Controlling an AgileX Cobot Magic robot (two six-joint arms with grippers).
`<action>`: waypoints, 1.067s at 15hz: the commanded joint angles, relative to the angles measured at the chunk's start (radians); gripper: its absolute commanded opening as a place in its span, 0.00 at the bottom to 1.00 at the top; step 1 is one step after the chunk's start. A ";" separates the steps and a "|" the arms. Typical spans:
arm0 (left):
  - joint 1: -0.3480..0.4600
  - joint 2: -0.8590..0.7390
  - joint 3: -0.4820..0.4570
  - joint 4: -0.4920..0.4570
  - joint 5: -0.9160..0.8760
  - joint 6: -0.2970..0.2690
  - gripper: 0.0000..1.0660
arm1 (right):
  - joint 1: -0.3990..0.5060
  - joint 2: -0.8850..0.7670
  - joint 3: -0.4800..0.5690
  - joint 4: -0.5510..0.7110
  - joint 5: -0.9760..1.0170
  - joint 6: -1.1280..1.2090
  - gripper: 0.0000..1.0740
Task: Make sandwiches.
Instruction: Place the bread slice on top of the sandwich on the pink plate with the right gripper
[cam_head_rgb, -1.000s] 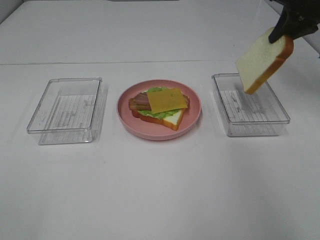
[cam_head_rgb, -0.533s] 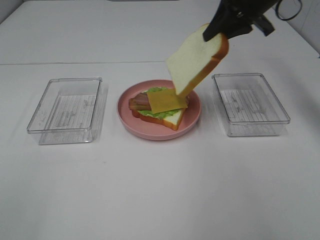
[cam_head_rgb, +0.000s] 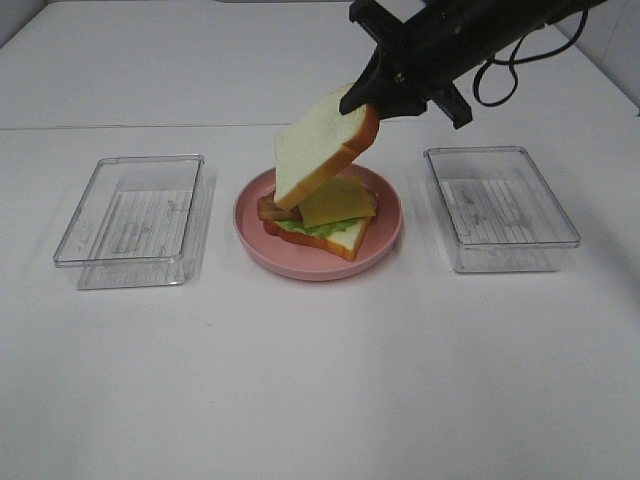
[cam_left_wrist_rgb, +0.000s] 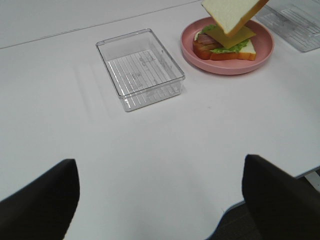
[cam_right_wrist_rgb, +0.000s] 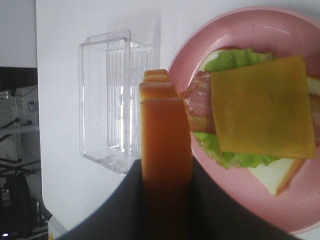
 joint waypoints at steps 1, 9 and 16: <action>-0.004 -0.023 0.003 0.001 -0.012 -0.008 0.79 | 0.000 0.033 0.038 0.080 -0.072 -0.011 0.00; -0.004 -0.023 0.003 0.001 -0.012 -0.008 0.79 | 0.000 0.159 0.038 0.225 -0.163 -0.051 0.00; -0.004 -0.023 0.003 0.001 -0.012 -0.008 0.79 | 0.000 0.159 0.038 0.156 -0.147 -0.039 0.43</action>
